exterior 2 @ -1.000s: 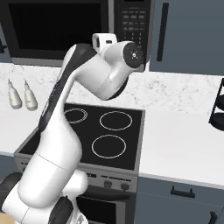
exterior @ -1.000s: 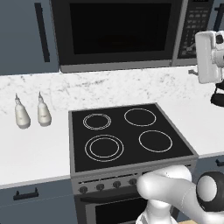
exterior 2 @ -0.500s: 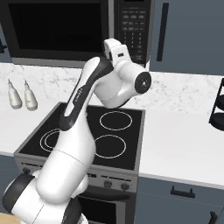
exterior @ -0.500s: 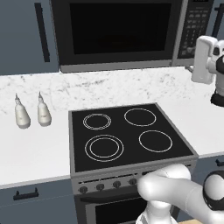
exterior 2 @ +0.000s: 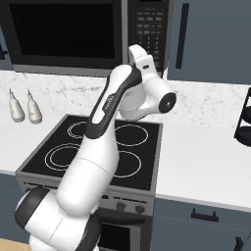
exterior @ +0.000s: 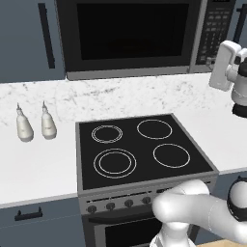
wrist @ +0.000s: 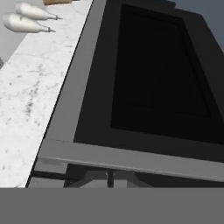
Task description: Open the microwave, place the bowl with waffle inside the microwave, then close the microwave door and turn it on.
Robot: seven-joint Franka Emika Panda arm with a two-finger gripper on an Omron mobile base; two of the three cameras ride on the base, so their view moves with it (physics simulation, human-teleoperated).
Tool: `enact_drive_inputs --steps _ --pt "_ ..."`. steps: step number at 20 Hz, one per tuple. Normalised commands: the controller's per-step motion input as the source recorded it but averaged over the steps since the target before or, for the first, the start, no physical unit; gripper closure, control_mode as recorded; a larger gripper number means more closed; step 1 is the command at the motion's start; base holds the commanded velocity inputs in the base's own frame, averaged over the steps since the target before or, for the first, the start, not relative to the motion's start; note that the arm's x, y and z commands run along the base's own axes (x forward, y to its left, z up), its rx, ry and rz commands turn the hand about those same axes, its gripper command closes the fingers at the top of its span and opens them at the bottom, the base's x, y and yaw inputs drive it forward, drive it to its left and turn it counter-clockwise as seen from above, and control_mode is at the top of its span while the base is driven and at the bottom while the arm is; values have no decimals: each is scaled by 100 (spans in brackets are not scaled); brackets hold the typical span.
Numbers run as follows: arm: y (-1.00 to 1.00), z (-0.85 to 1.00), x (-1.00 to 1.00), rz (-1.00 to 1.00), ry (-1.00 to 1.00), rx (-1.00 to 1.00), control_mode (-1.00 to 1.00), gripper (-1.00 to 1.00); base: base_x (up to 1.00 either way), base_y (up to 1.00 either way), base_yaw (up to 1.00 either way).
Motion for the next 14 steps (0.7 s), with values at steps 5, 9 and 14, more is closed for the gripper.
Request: enact_drive_inputs --steps 5,9,14 --pt "-29 0 50 0 -6 5 -100 100 0 0 0" --pt "-32 0 44 0 -3 4 -100 100 0 0 0" --pt "-2 0 49 0 0 0 -100 100 0 0 0"
